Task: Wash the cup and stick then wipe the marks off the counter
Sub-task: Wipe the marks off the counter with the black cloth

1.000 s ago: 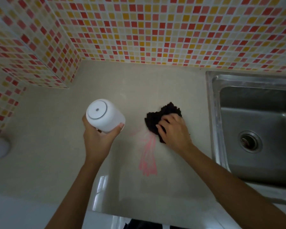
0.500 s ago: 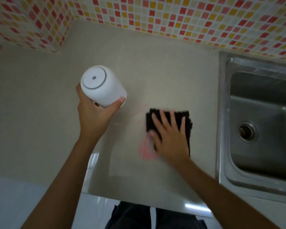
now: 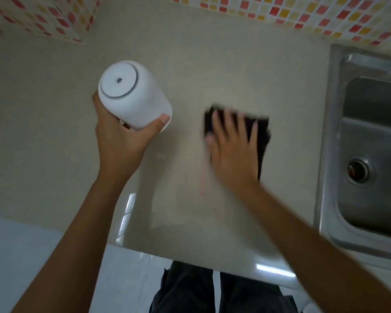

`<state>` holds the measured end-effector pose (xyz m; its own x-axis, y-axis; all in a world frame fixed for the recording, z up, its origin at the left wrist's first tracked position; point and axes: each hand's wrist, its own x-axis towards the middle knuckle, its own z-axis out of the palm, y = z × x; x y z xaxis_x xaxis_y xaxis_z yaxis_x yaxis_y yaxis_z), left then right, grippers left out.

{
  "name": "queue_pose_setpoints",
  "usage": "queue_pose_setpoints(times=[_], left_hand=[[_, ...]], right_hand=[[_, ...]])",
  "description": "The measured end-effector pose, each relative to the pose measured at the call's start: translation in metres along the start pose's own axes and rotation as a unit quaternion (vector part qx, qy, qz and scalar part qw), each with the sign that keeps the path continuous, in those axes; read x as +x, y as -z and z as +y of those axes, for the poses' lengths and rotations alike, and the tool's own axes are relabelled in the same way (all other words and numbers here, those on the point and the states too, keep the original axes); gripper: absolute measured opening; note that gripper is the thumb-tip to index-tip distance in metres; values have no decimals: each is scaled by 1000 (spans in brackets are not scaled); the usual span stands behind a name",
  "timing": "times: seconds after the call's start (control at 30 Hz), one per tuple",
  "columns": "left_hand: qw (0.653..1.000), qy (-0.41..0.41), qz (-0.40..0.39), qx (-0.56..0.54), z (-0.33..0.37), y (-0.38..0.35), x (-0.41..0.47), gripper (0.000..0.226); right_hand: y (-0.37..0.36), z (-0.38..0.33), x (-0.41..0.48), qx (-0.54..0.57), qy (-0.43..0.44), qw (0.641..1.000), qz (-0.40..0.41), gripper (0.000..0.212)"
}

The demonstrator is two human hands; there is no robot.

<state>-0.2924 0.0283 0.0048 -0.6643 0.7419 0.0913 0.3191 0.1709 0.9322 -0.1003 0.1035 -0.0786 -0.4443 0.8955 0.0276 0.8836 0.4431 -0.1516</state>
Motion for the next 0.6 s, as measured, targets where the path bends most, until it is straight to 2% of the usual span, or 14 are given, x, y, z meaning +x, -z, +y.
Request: queue_pose_setpoints(times=[0.1,0.17,0.23,0.33,0.4,0.5,0.6], left_hand=[[1000,11,1,-8,0,1,2,94],[1000,8,5,-8,2,0,4,94],[1000,0,2,-1,3,0,6,95],[1000,-9,4,7,5,4,-1,93],[1000,-8,18,-3,5,10,-8,92],[999,0,27,-21,2,15,-18,91],[999,22,35,-26,2,12,-22,89]], right_hand=[[4,-33,-101,26,123,990,-67,57],[0,-30,-71,41,175,982,-60,54],[-6,-18,8,16,150,988,-21,52],[-2,21,123,11,34,998,-47,53],[-4,38,162,22,-9,998,-62,55],[-6,29,147,30,-25,998,-49,56],[-9,-3,67,28,15,999,-18,55]])
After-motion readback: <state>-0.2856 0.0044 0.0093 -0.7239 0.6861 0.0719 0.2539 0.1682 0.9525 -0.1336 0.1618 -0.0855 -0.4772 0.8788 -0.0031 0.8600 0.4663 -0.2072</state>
